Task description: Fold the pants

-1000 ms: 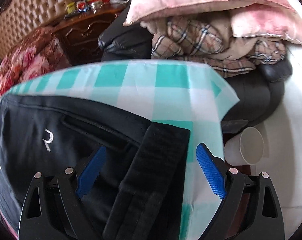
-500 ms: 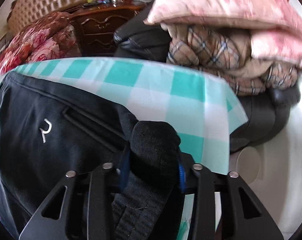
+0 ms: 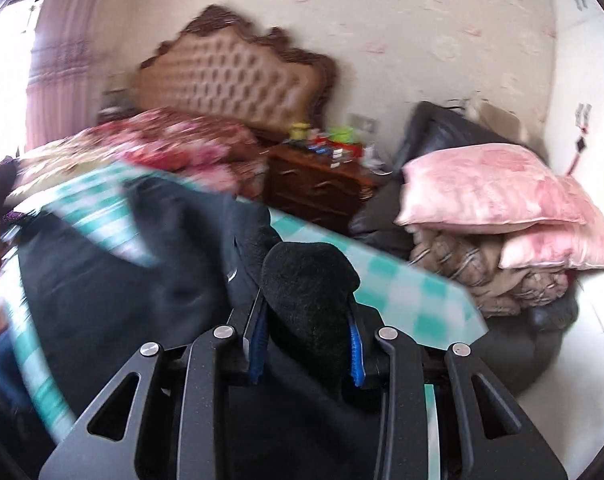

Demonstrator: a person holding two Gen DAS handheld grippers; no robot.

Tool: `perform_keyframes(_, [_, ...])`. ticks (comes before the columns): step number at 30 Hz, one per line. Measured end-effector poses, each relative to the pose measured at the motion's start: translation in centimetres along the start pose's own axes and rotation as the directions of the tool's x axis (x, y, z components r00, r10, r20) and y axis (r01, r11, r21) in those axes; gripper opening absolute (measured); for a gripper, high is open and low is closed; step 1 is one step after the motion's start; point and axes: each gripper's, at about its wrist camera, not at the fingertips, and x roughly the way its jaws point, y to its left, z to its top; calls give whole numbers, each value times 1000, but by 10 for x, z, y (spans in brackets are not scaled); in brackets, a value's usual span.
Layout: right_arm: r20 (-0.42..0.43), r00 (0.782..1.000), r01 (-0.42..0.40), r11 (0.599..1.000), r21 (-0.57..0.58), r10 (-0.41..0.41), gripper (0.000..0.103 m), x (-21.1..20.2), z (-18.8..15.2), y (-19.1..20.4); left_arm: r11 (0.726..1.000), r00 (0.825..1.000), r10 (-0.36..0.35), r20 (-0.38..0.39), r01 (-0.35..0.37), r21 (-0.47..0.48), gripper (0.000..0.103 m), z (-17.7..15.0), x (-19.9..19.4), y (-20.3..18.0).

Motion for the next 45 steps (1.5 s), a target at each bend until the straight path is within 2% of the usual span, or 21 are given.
perform_keyframes(5, [-84, 995, -47, 995, 88, 55, 32, -3, -53, 17, 979, 986, -158, -52, 149, -140, 78, 50, 49, 24])
perform_keyframes(7, [-86, 995, -49, 991, 124, 60, 32, -2, -62, 17, 966, 980, -187, -66, 172, -194, 70, 74, 77, 30])
perform_keyframes(11, [-49, 997, -49, 985, 166, 58, 31, -9, -64, 17, 970, 990, -113, -85, 91, -226, 63, 119, 128, 36])
perform_keyframes(16, [-36, 997, -58, 983, 173, 65, 31, -12, -67, 15, 947, 994, -67, -91, 34, -320, 60, 169, 178, 53])
perform_keyframes(20, [-43, 997, -62, 985, 162, 70, 31, -14, -70, 18, 933, 986, -46, -161, -15, -360, 60, 186, 219, 67])
perform_keyframes(21, [-46, 997, -60, 985, 162, 68, 31, -14, -70, 17, 929, 985, -46, -168, -20, -371, 53, 187, 229, 71])
perform_keyframes(22, [-50, 997, -56, 985, 162, 65, 31, -15, -71, 16, 928, 984, -51, -169, -16, -373, 36, 186, 233, 72])
perform_keyframes(24, [-55, 997, -44, 986, 159, 53, 31, -17, -71, 13, 936, 983, -57, -176, -9, -351, 8, 188, 237, 72])
perform_keyframes(27, [-62, 997, -27, 986, 164, 37, 31, -20, -73, 4, 955, 987, -61, -149, 14, -298, 8, 191, 215, 65])
perform_keyframes(30, [-79, 997, -3, 978, 207, 19, 32, -24, -77, -14, 961, 991, -113, -71, 91, -262, 8, 180, 149, 57])
perform_keyframes(31, [-92, 996, 15, 965, 263, 9, 33, -25, -81, -26, 963, 992, -124, -37, 111, -244, 8, 166, 116, 56])
perform_keyframes(33, [-113, 993, 30, 918, 396, 16, 35, -28, -92, -46, 967, 992, -125, -1, 122, -222, 8, 131, 65, 60])
perform_keyframes(35, [-157, 987, 65, 831, 552, 27, 36, -28, -111, -65, 968, 992, -123, 11, 122, -217, 8, 69, 16, 73])
perform_keyframes(36, [-181, 982, 80, 760, 645, 51, 37, -26, -126, -73, 963, 992, -128, 4, 125, -240, 8, 45, 4, 81])
perform_keyframes(37, [-190, 980, 88, 718, 691, 62, 38, -25, -134, -76, 952, 991, -130, -11, 121, -282, 8, 9, -10, 92])
perform_keyframes(38, [-188, 978, 85, 647, 758, 93, 44, -26, -149, -77, 951, 992, -121, -26, 108, -290, 8, -18, -16, 100])
perform_keyframes(39, [-176, 978, 75, 608, 791, 109, 48, -27, -156, -74, 955, 994, -103, -33, 90, -282, 8, -36, -19, 103])
perform_keyframes(41, [-161, 980, 80, 517, 852, 114, 63, -33, -170, -66, 959, 996, -75, -48, 59, -276, 8, -63, -15, 110])
perform_keyframes(42, [-159, 981, 91, 470, 878, 107, 64, -37, -176, -64, 959, 996, -72, -58, 54, -277, 8, -72, -10, 114])
perform_keyframes(44, [-118, 985, 72, 328, 942, 124, 65, -46, -193, -60, 962, 997, -53, -57, 35, -270, 8, -78, -5, 122])
perform_keyframes(45, [-103, 987, 63, 288, 956, 125, 65, -51, -199, -58, 964, 997, -50, -57, 33, -264, 9, -78, -4, 125])
